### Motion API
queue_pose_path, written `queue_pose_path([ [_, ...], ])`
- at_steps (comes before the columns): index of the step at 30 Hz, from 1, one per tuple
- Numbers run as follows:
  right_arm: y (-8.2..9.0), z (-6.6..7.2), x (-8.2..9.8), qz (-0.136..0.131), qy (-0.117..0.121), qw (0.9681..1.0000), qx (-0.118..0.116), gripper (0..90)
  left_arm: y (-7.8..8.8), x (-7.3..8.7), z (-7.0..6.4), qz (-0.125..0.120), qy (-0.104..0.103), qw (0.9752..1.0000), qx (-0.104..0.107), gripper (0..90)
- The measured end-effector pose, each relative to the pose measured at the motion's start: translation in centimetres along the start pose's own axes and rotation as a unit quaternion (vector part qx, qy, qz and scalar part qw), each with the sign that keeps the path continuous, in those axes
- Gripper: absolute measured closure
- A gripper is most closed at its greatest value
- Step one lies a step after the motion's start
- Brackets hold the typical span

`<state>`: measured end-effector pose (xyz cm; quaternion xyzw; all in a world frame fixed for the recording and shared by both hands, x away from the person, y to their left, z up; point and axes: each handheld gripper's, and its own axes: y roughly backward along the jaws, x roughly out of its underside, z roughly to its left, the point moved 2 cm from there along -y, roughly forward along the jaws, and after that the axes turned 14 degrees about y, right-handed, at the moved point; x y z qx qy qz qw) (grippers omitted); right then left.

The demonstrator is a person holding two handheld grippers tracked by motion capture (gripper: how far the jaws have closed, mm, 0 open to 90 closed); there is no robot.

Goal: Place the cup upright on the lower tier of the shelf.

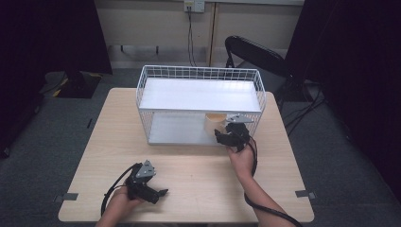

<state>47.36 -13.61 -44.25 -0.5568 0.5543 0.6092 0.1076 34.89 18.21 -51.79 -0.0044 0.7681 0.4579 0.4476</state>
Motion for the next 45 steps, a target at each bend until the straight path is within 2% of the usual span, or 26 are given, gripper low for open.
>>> queue_pose_path([
  [2,0.2,0.0,0.1,0.002,-0.002,1.0000,-0.004,26.4,0.0,0.0,0.0,0.000,0.000,1.0000,0.000,0.0],
  [11,1.0,0.6,0.8,0.002,0.004,0.9997,-0.025,14.4,0.0,0.0,0.0,0.000,0.000,1.0000,0.000,0.0],
  [16,1.8,0.8,1.2,-0.009,0.004,0.9991,-0.042,13.8,0.0,0.0,0.0,0.000,0.000,1.0000,0.000,0.0],
  [29,3.6,0.5,2.3,-0.017,0.011,0.9974,-0.069,13.8,0.0,0.0,0.0,-0.001,0.000,1.0000,0.001,0.0],
  [45,5.5,0.6,3.7,-0.026,0.038,0.9938,-0.101,14.0,0.0,0.0,0.0,0.000,0.000,1.0000,0.000,0.0],
])
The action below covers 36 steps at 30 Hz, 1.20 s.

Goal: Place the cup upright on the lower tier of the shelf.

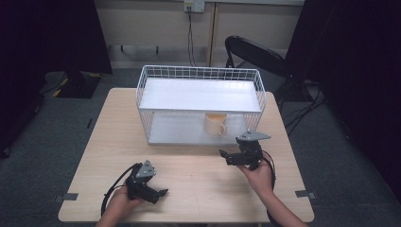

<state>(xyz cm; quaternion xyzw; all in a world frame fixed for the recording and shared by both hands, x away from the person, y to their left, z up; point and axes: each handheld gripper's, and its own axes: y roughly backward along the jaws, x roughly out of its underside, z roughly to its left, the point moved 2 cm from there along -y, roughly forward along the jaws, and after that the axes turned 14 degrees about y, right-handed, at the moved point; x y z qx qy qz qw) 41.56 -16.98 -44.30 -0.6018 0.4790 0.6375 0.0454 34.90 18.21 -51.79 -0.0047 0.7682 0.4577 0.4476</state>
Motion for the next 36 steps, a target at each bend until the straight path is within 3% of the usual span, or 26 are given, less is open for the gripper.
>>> queue_pose_path([
  [14,1.5,0.0,2.1,-0.004,0.010,0.9999,-0.013,14.8,0.0,0.0,0.0,0.000,0.000,1.0000,0.000,0.0],
  [36,3.1,0.1,6.1,0.020,0.016,0.9993,-0.027,14.9,0.0,0.0,0.0,0.000,0.000,1.0000,0.000,0.0],
])
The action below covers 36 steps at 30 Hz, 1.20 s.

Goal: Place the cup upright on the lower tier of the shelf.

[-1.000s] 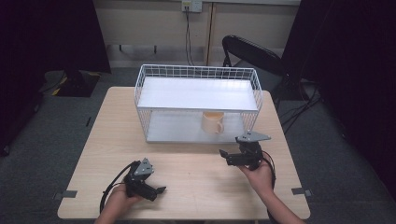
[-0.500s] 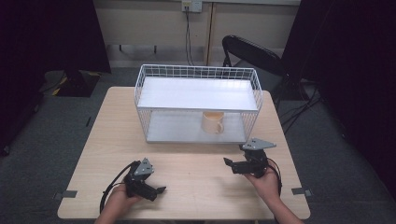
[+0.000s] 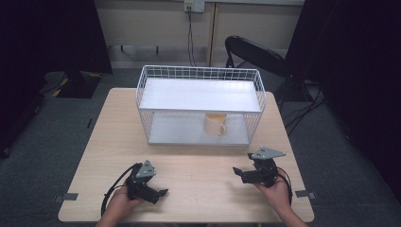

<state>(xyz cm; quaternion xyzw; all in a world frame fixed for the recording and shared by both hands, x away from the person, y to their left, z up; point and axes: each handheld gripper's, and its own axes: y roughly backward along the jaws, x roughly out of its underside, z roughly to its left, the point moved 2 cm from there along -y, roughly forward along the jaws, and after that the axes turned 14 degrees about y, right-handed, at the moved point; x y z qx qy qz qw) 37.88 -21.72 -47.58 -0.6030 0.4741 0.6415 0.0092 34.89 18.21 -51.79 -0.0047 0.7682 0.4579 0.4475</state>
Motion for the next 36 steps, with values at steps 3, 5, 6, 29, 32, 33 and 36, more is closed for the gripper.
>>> queue_pose_path([
  [3,0.0,0.1,0.7,0.005,0.002,1.0000,-0.002,14.9,0.0,0.0,0.0,0.000,0.000,1.0000,0.000,0.0],
  [5,-0.1,0.2,1.1,0.009,0.002,1.0000,-0.004,14.9,0.0,0.0,0.0,0.000,0.000,1.0000,0.000,0.0],
  [6,-0.1,0.2,1.2,0.009,0.003,0.9999,-0.004,14.9,0.0,0.0,0.0,0.000,0.000,1.0000,0.000,0.0],
  [29,-1.1,1.5,3.7,0.035,0.069,0.9969,-0.014,14.3,0.0,0.0,0.0,0.000,0.000,1.0000,0.000,0.0],
  [32,-1.2,1.7,3.6,0.032,0.074,0.9966,-0.014,14.4,0.0,0.0,0.0,0.000,0.000,1.0000,0.000,0.0],
  [33,-1.2,1.7,3.6,0.032,0.076,0.9965,-0.016,14.5,0.0,0.0,0.0,0.000,0.000,1.0000,0.000,0.0],
  [36,-1.3,1.7,3.6,0.033,0.078,0.9963,-0.020,14.2,0.0,0.0,0.0,0.000,0.000,1.0000,0.000,0.0],
])
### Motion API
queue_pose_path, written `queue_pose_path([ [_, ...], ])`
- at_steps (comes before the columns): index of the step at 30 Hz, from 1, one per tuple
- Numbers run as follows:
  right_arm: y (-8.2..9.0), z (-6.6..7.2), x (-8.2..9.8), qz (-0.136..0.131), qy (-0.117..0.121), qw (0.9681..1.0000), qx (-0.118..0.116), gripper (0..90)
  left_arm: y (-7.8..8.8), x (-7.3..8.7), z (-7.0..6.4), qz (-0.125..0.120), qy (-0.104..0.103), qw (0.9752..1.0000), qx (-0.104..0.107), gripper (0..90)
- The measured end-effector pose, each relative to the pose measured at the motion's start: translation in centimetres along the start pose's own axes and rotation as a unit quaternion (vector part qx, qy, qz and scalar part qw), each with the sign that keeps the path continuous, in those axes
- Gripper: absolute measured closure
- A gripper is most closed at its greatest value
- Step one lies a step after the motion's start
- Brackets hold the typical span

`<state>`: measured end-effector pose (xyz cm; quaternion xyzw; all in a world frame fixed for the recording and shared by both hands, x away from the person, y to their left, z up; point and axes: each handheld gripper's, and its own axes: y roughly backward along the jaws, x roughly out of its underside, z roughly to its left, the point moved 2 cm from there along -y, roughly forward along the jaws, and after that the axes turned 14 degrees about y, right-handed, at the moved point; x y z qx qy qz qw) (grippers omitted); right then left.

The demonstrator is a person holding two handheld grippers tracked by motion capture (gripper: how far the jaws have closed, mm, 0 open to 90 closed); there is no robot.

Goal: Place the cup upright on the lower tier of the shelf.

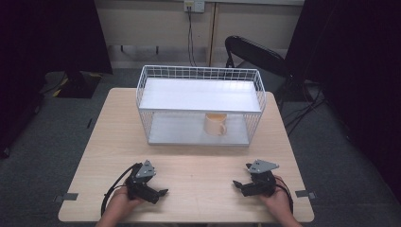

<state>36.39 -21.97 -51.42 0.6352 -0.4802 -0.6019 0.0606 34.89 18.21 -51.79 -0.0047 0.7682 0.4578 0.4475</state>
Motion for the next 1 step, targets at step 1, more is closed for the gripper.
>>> queue_pose_path([
  [1,-0.02,-0.03,0.00,0.001,-0.003,1.0000,-0.003,14.1,0.00,0.00,0.00,0.000,0.000,1.0000,0.000,0.0],
])
